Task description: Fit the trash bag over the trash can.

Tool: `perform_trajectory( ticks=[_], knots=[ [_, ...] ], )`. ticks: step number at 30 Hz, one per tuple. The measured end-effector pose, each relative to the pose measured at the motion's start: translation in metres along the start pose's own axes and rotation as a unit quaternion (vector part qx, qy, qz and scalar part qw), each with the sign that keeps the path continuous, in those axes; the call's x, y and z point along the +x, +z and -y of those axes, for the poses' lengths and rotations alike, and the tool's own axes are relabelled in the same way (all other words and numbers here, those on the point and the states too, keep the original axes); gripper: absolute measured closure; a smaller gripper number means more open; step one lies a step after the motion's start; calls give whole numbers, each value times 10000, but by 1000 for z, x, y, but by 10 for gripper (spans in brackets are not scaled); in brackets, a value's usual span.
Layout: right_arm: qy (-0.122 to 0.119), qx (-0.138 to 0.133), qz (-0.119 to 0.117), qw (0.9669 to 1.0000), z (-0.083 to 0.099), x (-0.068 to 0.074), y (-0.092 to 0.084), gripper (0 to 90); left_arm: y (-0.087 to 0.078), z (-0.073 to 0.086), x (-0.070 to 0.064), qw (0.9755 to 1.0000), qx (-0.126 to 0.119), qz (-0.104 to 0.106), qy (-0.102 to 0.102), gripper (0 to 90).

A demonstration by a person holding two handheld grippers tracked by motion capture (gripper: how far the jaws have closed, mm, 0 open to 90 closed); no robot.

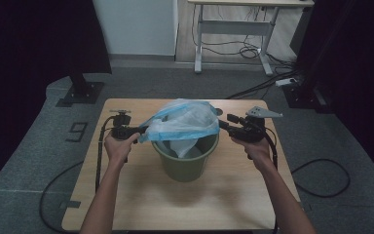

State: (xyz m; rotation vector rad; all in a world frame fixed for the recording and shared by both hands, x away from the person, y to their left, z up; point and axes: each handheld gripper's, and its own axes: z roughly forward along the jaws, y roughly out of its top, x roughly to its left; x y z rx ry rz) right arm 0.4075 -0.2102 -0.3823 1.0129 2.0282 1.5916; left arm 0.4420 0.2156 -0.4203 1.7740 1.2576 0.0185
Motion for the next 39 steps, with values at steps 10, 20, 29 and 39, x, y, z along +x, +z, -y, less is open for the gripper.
perform_trajectory(
  ticks=[10,20,29,39],
  knots=[
    [-127,491,-16,9987,3,9,13,693,1,-1,-3,10000,8,6,44,889],
    [-222,599,-57,9979,0,18,-1,887,-3,0,-6,10000,-18,28,68,889],
    [-371,300,-503,9976,23,43,-40,888,-12,8,-10,9998,-14,90,200,889],
    [-566,615,-1163,9897,80,71,-47,889,-18,21,-10,9995,29,178,271,890]
  ],
)
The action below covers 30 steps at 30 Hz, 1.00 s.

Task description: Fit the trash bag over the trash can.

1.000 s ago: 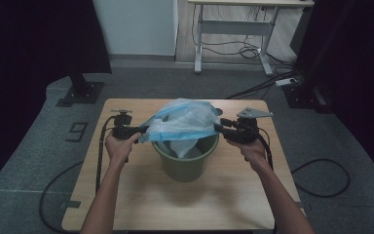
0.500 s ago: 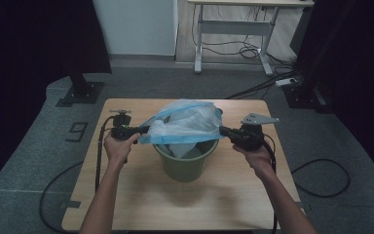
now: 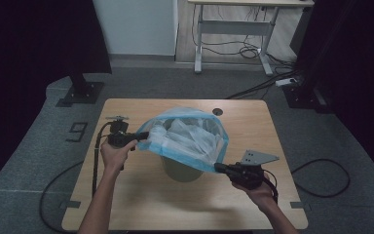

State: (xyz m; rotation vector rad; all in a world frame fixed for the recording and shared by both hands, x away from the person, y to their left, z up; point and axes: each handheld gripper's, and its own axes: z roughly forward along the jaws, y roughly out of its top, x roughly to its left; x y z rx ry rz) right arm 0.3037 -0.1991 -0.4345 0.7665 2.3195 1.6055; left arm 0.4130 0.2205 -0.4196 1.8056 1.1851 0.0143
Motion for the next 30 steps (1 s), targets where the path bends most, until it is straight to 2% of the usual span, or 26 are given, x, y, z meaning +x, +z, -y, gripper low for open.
perform_trajectory(
  ticks=[5,9,14,18,21,25,28,30],
  knots=[
    [-50,230,-68,9997,21,-2,17,889,1,5,-1,9999,79,32,54,890],
    [-9,284,-9,9996,30,-8,28,889,2,5,-3,9999,83,71,75,890],
    [-161,504,222,9984,39,-14,42,889,-1,5,-3,9999,72,84,100,890],
    [-95,504,407,9979,44,-20,45,882,-1,5,-4,9999,92,29,129,890],
    [4,262,592,9979,42,-20,31,698,-2,5,-4,9999,74,35,142,890],
    [63,-160,636,9978,34,-18,-3,586,-2,5,-5,9999,36,46,157,890],
    [20,-444,820,9956,22,-19,-28,540,-2,5,-5,9999,37,43,161,890],
    [-21,-545,922,9943,12,-22,-35,503,-2,5,-5,9999,27,36,148,890]
  ],
)
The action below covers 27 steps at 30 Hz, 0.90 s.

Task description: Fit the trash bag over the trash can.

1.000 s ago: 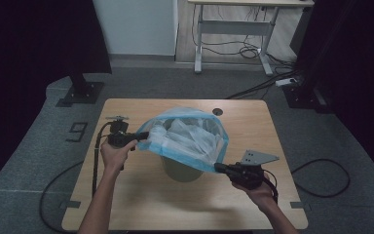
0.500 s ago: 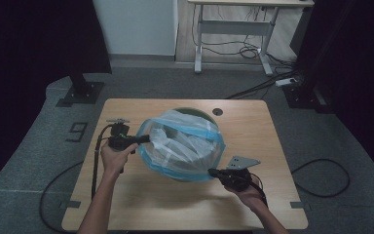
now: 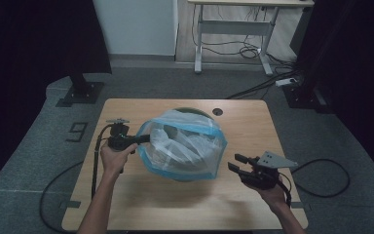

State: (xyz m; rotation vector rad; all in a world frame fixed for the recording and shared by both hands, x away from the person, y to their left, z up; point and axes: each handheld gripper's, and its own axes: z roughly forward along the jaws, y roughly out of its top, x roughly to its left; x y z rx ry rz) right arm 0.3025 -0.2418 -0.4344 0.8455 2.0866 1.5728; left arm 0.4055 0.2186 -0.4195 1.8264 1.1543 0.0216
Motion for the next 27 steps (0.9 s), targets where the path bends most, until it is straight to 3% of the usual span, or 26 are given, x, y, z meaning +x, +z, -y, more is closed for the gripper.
perform_trajectory(
  ticks=[3,8,12,14,15,17,20,23,27],
  knots=[
    [-46,-91,91,9999,-22,-6,4,435,0,0,0,10000,-1,-4,-11,890],
    [-205,-58,81,9997,-54,-10,32,359,1,-1,0,10000,14,-18,9,890],
    [-332,140,87,9993,-67,-9,58,316,1,-3,-2,10000,-2,-4,38,890],
    [-476,215,226,9984,-70,-8,68,328,1,-4,-2,10000,-5,-2,44,890],
    [-500,251,274,9981,-71,-9,73,374,1,-4,-3,10000,-9,-2,46,890],
    [-571,212,402,9973,-71,-10,78,549,0,-4,-3,10000,-26,4,57,890],
    [-346,18,504,9981,-74,-21,82,751,1,-5,-2,10000,-21,-16,67,890],
    [-176,-41,644,9978,-78,-36,88,857,2,-7,1,10000,-22,-30,28,890],
    [56,-6,784,9969,-81,-55,101,881,2,-13,4,10000,-41,-43,2,890]
  ],
)
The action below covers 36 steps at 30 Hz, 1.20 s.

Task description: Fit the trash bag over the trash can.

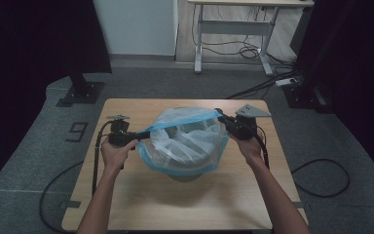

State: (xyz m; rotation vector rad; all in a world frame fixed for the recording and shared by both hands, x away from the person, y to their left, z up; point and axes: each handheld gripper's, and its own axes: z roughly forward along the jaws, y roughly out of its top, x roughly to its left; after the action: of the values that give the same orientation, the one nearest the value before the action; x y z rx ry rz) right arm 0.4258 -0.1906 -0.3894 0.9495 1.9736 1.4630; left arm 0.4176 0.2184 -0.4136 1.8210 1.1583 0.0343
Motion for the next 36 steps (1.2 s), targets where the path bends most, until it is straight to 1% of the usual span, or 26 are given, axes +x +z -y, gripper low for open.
perform_trajectory(
  ticks=[1,3,5,7,8,11,15,19,23,27,31,33,34,36],
  knots=[
    [6,-11,42,10000,0,-3,5,882,0,-1,1,10000,-31,17,-30,890],
    [66,65,114,9999,1,-9,14,883,2,-3,3,10000,-18,-4,-61,890],
    [177,104,160,9997,3,-14,25,884,4,-5,6,10000,-10,-4,-95,890],
    [362,142,151,9991,7,-19,35,884,7,-6,8,9999,4,-19,-128,890],
    [415,165,155,9989,9,-22,40,884,9,-6,10,9999,15,-34,-150,890],
    [664,252,86,9974,17,-27,52,884,13,-6,14,9997,11,-38,-226,891],
    [871,410,-7,9954,28,-30,67,884,21,-6,18,9995,70,-20,-295,890],
    [937,594,-80,9938,37,-29,77,885,28,-5,21,9993,110,-3,-364,890],
    [926,787,-149,9925,44,-26,86,885,33,-5,24,9989,166,6,-431,888],
    [905,959,-180,9911,49,-23,93,885,37,-5,25,9988,202,16,-456,888],
    [930,1147,-247,9887,54,-19,99,885,41,-5,28,9981,265,36,-553,887],
    [931,1236,-272,9876,56,-17,101,885,43,-5,29,9978,317,13,-578,886],
    [1010,1241,-300,9867,57,-18,101,885,43,-5,30,9977,331,21,-592,886],
    [1067,1277,-329,9855,59,-19,102,885,44,-4,30,9975,373,-4,-595,886]
  ],
)
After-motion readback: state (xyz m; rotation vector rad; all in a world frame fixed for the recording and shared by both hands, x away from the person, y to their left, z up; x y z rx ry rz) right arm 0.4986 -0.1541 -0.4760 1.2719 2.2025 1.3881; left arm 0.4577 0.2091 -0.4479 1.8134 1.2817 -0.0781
